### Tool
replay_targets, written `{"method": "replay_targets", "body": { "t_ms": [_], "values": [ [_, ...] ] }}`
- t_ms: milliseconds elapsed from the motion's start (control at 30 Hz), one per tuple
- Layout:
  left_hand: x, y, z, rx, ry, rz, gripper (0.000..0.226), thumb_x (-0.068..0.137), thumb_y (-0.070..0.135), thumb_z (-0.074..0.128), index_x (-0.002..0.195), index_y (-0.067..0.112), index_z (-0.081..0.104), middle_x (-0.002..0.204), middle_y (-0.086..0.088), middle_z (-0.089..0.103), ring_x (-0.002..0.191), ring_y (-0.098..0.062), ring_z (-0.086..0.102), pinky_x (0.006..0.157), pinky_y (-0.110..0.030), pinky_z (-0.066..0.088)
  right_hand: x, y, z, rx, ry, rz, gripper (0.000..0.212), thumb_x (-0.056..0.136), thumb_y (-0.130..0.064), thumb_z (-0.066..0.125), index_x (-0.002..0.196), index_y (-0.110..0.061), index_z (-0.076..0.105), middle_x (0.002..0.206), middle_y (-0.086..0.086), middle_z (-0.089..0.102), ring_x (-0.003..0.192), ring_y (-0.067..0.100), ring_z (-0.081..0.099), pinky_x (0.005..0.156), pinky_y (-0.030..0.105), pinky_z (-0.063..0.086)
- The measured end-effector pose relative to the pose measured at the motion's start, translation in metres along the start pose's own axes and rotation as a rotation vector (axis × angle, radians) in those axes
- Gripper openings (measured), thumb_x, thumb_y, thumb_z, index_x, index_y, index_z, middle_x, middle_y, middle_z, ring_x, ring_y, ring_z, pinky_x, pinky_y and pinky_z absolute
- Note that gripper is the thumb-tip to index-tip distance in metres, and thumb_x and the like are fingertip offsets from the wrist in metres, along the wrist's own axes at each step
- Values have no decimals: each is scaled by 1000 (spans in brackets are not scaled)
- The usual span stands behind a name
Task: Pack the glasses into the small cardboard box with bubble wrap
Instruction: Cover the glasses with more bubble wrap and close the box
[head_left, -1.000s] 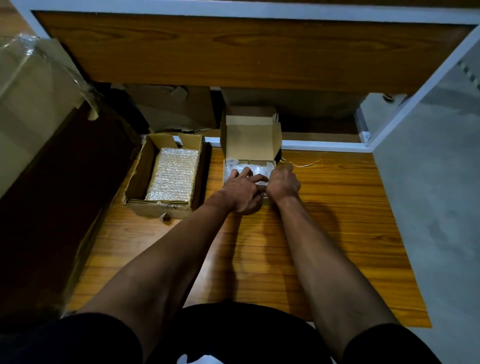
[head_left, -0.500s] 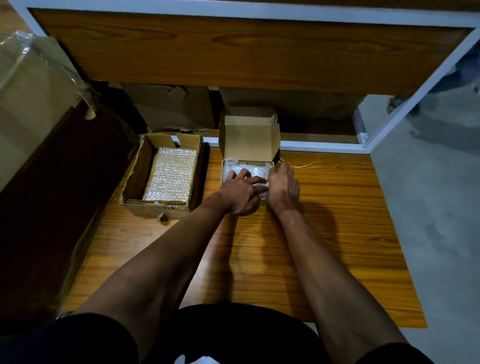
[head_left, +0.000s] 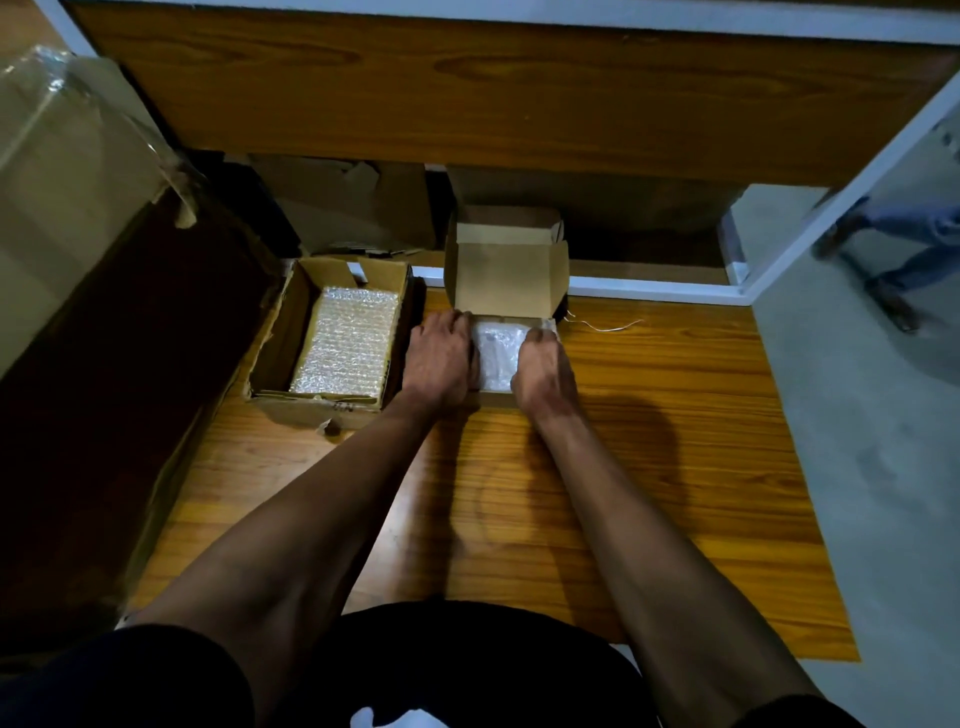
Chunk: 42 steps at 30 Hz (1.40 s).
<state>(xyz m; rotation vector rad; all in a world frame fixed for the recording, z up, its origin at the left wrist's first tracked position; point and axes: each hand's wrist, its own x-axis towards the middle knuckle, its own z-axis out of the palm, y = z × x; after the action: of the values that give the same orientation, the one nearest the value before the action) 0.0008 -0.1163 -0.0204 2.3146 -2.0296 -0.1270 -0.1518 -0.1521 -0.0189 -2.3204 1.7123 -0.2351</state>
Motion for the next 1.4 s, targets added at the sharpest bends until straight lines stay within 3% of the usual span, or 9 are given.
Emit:
{"method": "replay_targets", "body": {
  "t_ms": [233, 367, 533, 667, 833, 933, 1200, 1300, 1400],
  "values": [
    [-1, 0, 4, 73, -54, 16, 69, 102, 40, 52, 159, 7, 33, 156, -14, 44, 134, -34, 41, 107, -46, 42, 16, -2, 7, 27, -29, 66, 47, 90, 1, 66, 133, 10, 51, 120, 25, 62, 107, 34, 62, 84, 39, 60],
    [-3, -1, 1, 169, -125, 80, 84, 91, 38, 66, 159, 4, 29, 156, -16, 44, 138, -36, 37, 113, -47, 37, 19, 1, 14, -33, -41, 68, 46, 92, -11, 64, 134, 6, 53, 115, 19, 66, 103, 31, 60, 81, 34, 38],
    [2, -3, 1, 232, -136, 169, 96, 76, 50, 79, 150, 4, 39, 148, -18, 49, 138, -35, 41, 117, -47, 34, 17, -8, 14, -183, -69, -4, 28, 98, -11, 51, 123, -2, 61, 115, 18, 63, 104, 29, 58, 81, 35, 37],
    [3, -4, 3, 255, -106, 205, 84, 79, 44, 72, 146, 6, 39, 144, -17, 47, 131, -35, 47, 112, -47, 37, 6, -13, 12, -327, -136, -62, 23, 97, -15, 47, 114, -8, 62, 105, 14, 62, 94, 26, 56, 90, 39, 44],
    [5, 0, 3, 267, -113, 201, 91, 72, 48, 79, 141, 5, 40, 136, -14, 47, 126, -29, 51, 112, -46, 35, 12, -11, 20, -50, -108, 45, 31, 99, -4, 41, 121, 6, 61, 119, 24, 61, 108, 35, 58, 93, 41, 47],
    [5, 5, 3, 268, -159, 178, 90, 72, 48, 79, 141, 6, 40, 132, -10, 44, 128, -25, 46, 110, -53, 33, 20, -7, 18, 21, -75, 7, 28, 98, -7, 54, 118, 9, 61, 120, 25, 61, 108, 36, 57, 97, 41, 46],
    [10, 8, 7, -67, -146, 42, 63, 93, 33, 65, 144, 10, 36, 140, -13, 42, 122, -28, 56, 109, -59, 28, 29, 1, 9, 81, -97, 18, 25, 91, 11, 55, 115, 18, 58, 112, 32, 62, 105, 42, 62, 86, 45, 55],
    [7, 2, 4, -130, -164, 33, 85, 81, 31, 82, 147, 11, 34, 145, -9, 40, 136, -29, 43, 112, -59, 27, 23, 7, 19, 72, 94, -58, 26, 79, 14, 45, 98, 22, 61, 87, 31, 62, 77, 43, 64, 65, 43, 56],
    [-3, -3, 3, -52, -111, 7, 101, 72, 38, 89, 153, 14, 34, 147, -10, 39, 134, -32, 36, 106, -55, 32, 17, 9, 17, -1, 121, 19, 31, 91, 1, 40, 112, 9, 61, 110, 23, 56, 94, 33, 53, 80, 43, 53]
  ]
}}
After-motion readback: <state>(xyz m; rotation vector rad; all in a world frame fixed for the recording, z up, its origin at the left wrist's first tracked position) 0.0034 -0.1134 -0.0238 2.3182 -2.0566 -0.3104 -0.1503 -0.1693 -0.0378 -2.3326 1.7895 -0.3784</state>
